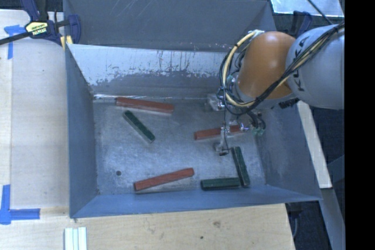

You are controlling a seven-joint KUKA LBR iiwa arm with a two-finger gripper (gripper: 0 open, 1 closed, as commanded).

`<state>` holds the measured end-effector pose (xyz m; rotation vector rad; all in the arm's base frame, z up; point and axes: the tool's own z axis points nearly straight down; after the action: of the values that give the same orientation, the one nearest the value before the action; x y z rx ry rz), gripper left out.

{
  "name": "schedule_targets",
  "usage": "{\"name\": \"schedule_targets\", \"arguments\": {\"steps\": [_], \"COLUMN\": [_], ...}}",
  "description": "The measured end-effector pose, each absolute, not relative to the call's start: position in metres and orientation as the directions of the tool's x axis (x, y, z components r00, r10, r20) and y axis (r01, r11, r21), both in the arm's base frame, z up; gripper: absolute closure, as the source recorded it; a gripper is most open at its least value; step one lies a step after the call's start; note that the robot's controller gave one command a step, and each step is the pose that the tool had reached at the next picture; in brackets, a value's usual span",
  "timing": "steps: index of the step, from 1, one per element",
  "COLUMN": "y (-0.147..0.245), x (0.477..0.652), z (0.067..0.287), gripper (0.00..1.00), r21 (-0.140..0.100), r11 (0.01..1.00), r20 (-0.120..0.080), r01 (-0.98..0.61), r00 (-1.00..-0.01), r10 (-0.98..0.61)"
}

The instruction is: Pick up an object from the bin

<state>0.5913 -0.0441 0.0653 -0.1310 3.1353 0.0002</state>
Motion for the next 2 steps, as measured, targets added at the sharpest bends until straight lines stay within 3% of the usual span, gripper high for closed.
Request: {"name": "schedule_targets", "arguments": {"steps": [1,2], "y": [-0.0473,-0.0473], "x": [0.5939,0.5939], "z": [0.0791,0.0791], "gripper": [1.0,1.0], "r21": [-0.001,-0.001], "r11": [0.997,0.997], "r20": [-0.005,-0.005], "r01": [-0.08,-0.08], "r00": [-0.997,-0.997], "r10": [-0.08,-0.08]}}
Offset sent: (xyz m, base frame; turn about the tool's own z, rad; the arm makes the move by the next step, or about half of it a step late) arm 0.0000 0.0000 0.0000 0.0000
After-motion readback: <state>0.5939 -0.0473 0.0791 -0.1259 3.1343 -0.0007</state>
